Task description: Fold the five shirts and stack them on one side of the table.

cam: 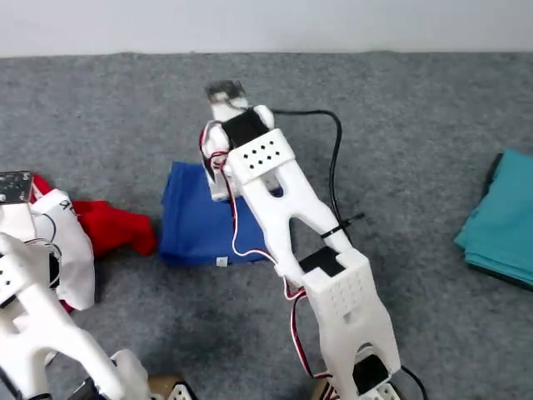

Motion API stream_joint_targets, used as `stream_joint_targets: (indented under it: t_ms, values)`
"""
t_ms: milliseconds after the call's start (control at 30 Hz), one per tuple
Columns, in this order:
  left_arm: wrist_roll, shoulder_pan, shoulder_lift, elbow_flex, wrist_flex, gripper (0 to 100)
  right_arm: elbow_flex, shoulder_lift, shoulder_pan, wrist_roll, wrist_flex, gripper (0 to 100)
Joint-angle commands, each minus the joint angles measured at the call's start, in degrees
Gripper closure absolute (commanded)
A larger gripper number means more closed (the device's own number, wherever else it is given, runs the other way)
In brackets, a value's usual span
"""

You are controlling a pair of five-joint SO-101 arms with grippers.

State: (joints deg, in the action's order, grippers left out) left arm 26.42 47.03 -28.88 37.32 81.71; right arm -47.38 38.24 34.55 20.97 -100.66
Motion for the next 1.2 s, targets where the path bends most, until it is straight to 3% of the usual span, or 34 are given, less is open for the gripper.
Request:
stream_joint_targets:
  t_ms: [0, 100, 300, 400, 567, 833, 1167]
  values:
    - [3.34, 0.26, -1.85, -0.84, -2.37, 98, 0.62, 0.48, -3.21, 8.09, -1.10, 60.6]
    - [5.89, 0.35, -1.49, -2.15, -2.11, 98, 0.62, 3.21, -4.79, 11.08, -0.84, 54.9]
    - [5.80, 0.35, -1.49, -3.21, -2.02, 98, 0.62, 9.27, -5.14, 13.80, 3.56, 55.0]
    - [5.71, 0.35, -1.49, -3.21, -0.97, 98, 0.62, 13.05, -4.79, 14.24, 5.14, 59.6]
    - [5.71, 0.35, -1.85, -3.30, 0.62, 98, 0.62, 19.74, -4.18, 13.01, 5.14, 75.3]
    - [5.71, 0.35, -1.76, -3.30, 0.97, 98, -4.22, 22.29, -6.81, 2.11, -2.07, 99.8]
    - [5.71, 0.35, -1.85, -3.30, 1.05, 98, 3.60, 12.26, -19.47, -22.77, -2.42, 99.0]
